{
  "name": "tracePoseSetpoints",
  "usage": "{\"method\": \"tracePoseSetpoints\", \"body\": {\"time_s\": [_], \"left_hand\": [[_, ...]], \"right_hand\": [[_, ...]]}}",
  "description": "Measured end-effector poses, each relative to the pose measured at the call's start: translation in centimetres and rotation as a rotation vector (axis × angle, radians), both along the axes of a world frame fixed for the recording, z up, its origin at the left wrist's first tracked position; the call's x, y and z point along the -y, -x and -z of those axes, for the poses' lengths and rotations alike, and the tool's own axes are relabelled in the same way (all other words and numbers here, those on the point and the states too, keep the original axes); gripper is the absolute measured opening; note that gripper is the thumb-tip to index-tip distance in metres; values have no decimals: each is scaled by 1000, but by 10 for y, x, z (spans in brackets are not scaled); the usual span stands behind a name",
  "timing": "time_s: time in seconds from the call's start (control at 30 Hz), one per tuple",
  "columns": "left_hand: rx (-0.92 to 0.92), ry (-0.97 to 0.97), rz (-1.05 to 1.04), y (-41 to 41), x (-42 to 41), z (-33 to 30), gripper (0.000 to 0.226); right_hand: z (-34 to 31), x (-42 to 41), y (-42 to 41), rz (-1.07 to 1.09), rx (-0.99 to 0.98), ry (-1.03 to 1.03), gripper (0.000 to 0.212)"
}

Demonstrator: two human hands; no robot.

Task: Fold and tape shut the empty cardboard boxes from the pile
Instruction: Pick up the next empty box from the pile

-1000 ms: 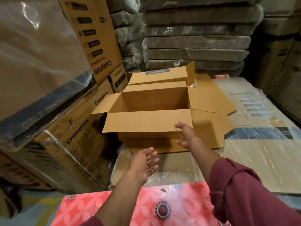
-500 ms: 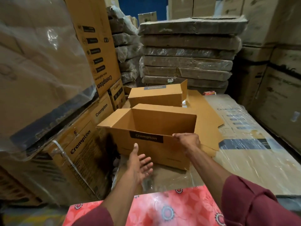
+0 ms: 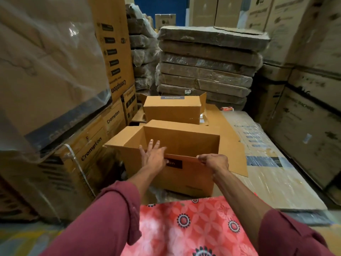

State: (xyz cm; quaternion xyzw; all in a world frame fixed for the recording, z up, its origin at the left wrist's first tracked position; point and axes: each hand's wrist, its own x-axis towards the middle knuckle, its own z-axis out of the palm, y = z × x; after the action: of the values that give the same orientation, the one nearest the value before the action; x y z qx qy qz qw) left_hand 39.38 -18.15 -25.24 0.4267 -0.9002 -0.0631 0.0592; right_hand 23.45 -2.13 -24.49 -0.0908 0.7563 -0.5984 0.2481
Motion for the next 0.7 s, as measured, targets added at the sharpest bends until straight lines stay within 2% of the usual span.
{"method": "tracePoseSetpoints", "body": {"time_s": [0.07,0.1,0.2,0.3,0.37,0.5,0.7], "left_hand": [[-25,-22,43,1,6,6,34],[-29,-12,61,0,6,6,31],[-21,96,146,-7,-3,4,29],[-64,249,219,-16,-16,-2,24],[-115,316,231,-27,-26,-12,23],[-163,395,190,-53,-37,-43,25],[-159,414,245,-106,-90,-53,26]], "right_hand": [[5,-9,0,-31,5,7,12],[7,-13,1,-43,9,15,9],[8,-28,9,-44,6,43,16],[0,-44,5,0,23,123,9],[-14,-48,-1,32,75,205,7],[-53,-53,-25,-33,28,237,9],[-81,-112,-74,-87,-144,50,9]]}}
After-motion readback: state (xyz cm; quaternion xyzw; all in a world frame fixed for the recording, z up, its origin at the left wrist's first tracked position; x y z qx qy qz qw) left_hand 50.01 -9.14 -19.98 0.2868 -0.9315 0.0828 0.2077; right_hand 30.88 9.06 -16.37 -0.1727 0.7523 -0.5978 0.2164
